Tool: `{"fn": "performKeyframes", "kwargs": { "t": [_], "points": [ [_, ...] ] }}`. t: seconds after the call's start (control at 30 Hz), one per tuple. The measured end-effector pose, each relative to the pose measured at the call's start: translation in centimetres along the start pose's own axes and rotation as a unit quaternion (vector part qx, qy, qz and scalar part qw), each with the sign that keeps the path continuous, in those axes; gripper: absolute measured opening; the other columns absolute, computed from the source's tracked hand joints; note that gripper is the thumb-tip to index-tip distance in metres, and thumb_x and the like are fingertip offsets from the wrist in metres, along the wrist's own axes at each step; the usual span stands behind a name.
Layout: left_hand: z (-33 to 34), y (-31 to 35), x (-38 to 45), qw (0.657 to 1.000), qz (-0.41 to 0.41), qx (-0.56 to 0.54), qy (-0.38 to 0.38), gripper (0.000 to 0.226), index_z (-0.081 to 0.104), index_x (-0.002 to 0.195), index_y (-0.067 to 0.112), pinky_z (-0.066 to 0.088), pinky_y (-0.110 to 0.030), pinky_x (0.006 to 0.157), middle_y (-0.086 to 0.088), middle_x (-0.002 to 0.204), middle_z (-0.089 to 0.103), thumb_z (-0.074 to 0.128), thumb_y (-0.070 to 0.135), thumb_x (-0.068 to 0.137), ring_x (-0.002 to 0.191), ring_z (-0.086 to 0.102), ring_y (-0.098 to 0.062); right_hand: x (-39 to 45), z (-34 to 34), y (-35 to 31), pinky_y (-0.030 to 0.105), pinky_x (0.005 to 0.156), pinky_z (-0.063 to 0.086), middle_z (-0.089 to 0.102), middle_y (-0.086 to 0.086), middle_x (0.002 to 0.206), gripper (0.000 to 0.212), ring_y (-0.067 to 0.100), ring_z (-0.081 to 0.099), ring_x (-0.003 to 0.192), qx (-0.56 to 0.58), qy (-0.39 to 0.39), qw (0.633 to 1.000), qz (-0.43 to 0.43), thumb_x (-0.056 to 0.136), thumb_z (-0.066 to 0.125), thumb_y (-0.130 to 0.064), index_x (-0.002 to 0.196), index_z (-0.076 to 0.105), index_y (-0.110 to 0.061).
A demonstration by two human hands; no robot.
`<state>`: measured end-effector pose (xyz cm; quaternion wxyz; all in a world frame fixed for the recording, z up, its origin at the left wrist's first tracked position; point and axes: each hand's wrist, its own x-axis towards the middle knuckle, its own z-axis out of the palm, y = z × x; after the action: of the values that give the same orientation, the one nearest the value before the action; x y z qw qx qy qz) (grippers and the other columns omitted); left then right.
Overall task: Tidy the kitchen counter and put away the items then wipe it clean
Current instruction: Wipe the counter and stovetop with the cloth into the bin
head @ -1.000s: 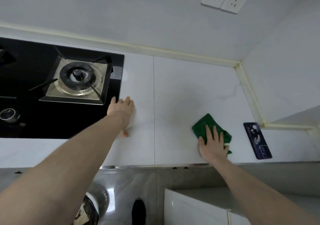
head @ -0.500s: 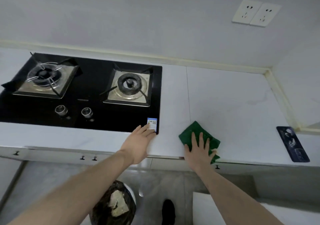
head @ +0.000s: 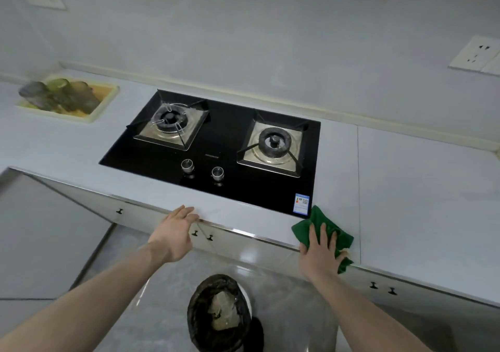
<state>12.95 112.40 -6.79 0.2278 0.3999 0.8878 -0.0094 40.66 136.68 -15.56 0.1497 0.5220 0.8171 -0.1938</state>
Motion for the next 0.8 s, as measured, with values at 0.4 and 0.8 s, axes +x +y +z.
{"fn": "performKeyframes", "kwargs": {
  "t": [0.4,0.8],
  "points": [
    [-3.1,-1.3,0.1,0.994,-0.106,0.009,-0.027,0.072,0.03,0.158,0.021,0.014,-0.038,0.128,-0.001,0.169,0.014,0.051,0.017,0.089,0.157,0.002,-0.022,-1.1,0.2,-3.6,0.069,0.119,0.007,0.012,-0.005,0.17,0.052,0.027,0.003,0.157,0.141,0.032,0.988,0.043,0.108,0.03,-0.029,0.16,0.023,-0.032],
    [-7.1,-3.8,0.6,0.993,-0.118,-0.002,-0.005,0.067,0.038,0.154,0.023,0.016,-0.041,0.127,-0.003,0.168,0.018,0.055,0.022,0.089,0.157,0.007,-0.024,-3.7,1.1,-15.8,0.061,0.123,0.002,0.02,-0.007,0.168,0.048,0.025,0.002,0.157,0.292,-0.016,0.956,0.013,0.108,0.031,-0.028,0.156,0.035,-0.032]
  ]
}}
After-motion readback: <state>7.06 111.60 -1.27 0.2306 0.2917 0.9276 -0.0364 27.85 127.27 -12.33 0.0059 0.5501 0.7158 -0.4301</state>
